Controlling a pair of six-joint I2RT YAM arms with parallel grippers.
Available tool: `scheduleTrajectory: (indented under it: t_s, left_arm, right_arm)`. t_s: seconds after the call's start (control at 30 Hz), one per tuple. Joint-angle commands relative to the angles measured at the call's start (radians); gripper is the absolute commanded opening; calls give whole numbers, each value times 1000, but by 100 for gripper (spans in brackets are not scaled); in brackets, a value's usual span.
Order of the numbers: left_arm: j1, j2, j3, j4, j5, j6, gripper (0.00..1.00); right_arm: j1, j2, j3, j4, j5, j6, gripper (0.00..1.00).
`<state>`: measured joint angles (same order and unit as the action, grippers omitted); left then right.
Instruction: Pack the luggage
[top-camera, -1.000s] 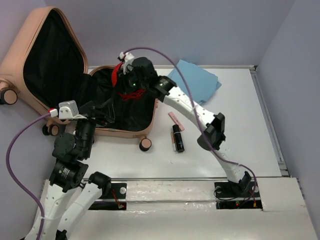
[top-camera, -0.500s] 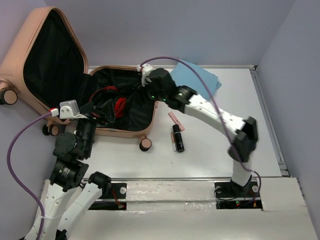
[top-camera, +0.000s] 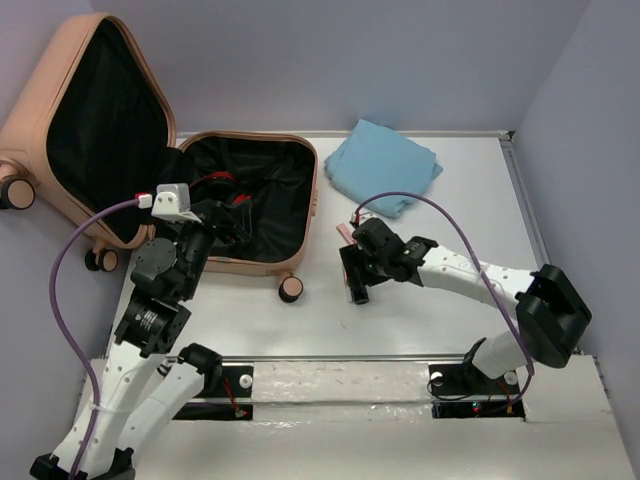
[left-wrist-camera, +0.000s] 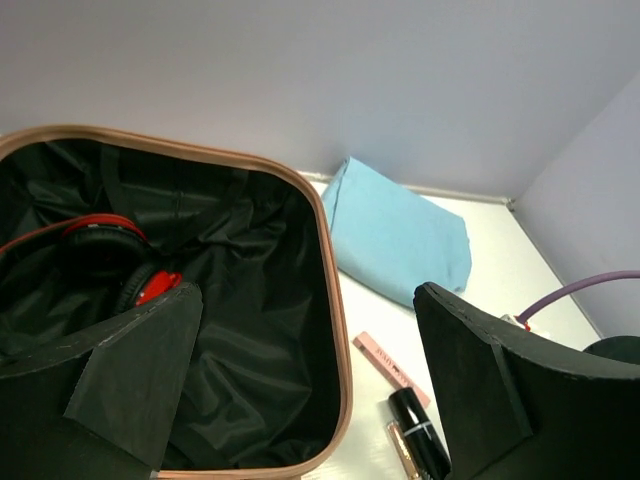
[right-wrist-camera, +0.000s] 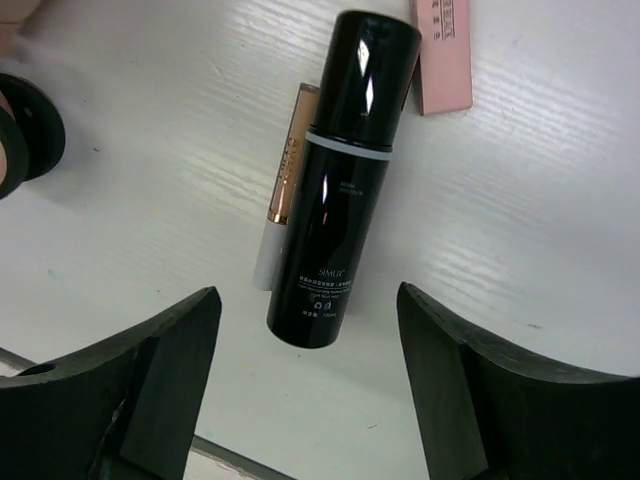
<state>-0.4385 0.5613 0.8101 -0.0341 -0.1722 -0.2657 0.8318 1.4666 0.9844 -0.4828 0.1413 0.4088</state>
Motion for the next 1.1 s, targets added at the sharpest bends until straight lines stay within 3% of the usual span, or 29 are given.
scheduleTrajectory:
  t_s: [0.0, 0.27, 0.47, 0.53, 0.6, 0.73, 0.9, 1.07]
  left_arm:
    - [0, 38, 6, 53, 56, -3, 99]
    - [0, 69, 8, 49, 79, -3, 99]
    - [0, 71, 8, 49, 83, -3, 99]
    - [0, 72, 8, 49, 85, -3, 99]
    - [0, 71, 9, 49, 88, -3, 99]
    - [0, 71, 9, 49, 91, -4, 99]
    - [0, 72, 12, 48, 97, -6, 99]
    - [3, 66, 9, 46, 82, -4, 99]
  right_arm:
    - [4, 1, -33, 116, -17, 93, 72]
    - [4, 129, -64, 196, 43, 125, 52]
    - [-5, 169, -62, 201, 98, 124, 48]
    - [-5, 166, -62, 199, 106, 124, 43]
    - [-5, 141, -66, 194, 109, 124, 30]
    - [-5, 31, -46, 159, 84, 96, 24]
    - [-5, -75, 100, 176, -21, 36, 21]
    - [-5, 134, 382, 243, -107, -30, 18]
